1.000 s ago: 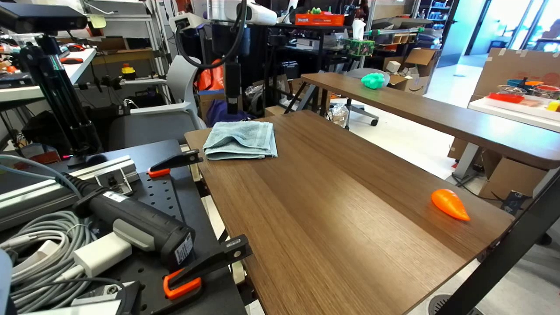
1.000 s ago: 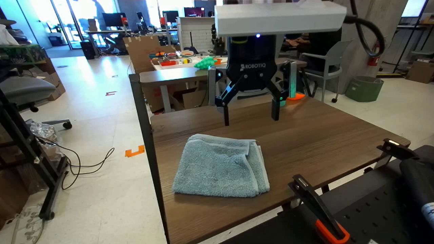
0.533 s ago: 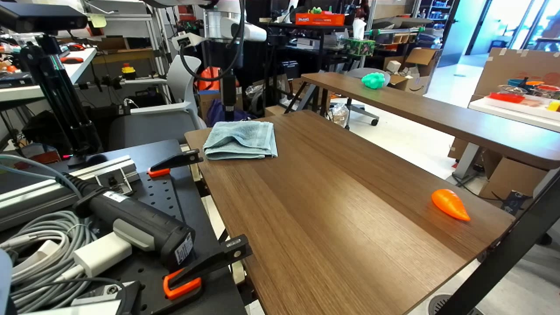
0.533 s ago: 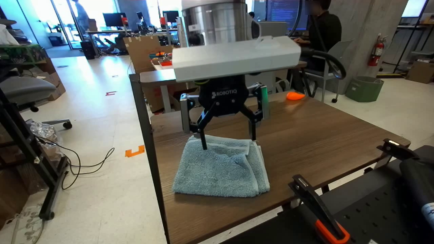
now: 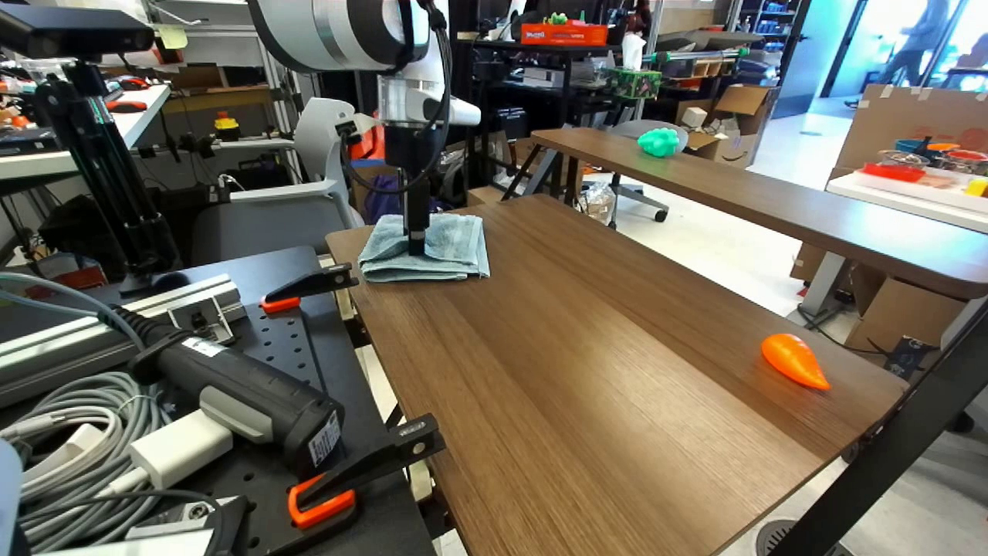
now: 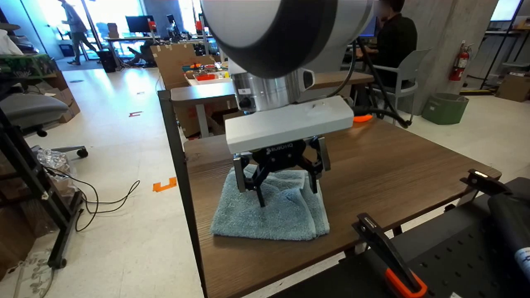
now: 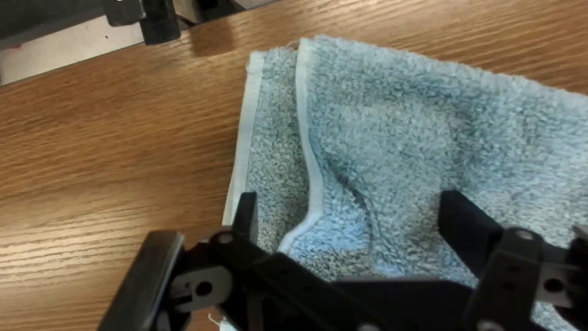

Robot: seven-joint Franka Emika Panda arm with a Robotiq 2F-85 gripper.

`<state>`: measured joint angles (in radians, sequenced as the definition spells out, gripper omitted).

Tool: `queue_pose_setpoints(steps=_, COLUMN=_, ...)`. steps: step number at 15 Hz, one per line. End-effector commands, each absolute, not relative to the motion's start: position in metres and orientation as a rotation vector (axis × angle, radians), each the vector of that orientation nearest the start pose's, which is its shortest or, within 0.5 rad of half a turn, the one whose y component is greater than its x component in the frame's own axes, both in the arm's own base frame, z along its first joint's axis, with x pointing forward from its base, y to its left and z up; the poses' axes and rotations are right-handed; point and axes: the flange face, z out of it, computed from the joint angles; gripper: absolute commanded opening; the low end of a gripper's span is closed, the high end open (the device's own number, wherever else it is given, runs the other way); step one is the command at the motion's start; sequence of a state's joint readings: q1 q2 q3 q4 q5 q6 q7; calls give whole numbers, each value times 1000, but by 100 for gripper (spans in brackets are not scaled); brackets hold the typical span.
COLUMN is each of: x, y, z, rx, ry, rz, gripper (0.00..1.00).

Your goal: Wipe the table with the blue towel

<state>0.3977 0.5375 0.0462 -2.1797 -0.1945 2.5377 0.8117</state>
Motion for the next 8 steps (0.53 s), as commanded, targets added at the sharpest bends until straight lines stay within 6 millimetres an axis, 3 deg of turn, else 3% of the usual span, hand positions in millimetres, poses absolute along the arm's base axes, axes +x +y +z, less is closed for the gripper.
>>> queue_pose_setpoints(steps=1, x=486, y=233, z=111, rx=-3243, ry=308, rz=82, gripper=100)
queue_pose_setpoints(steps=6, x=486, y=233, z=114, rx=-3223, ry=320, rz=82, gripper=100)
queue_pose_setpoints(steps=8, x=475, y=231, z=133, rx=-3241, ry=307, rz=116, gripper=100)
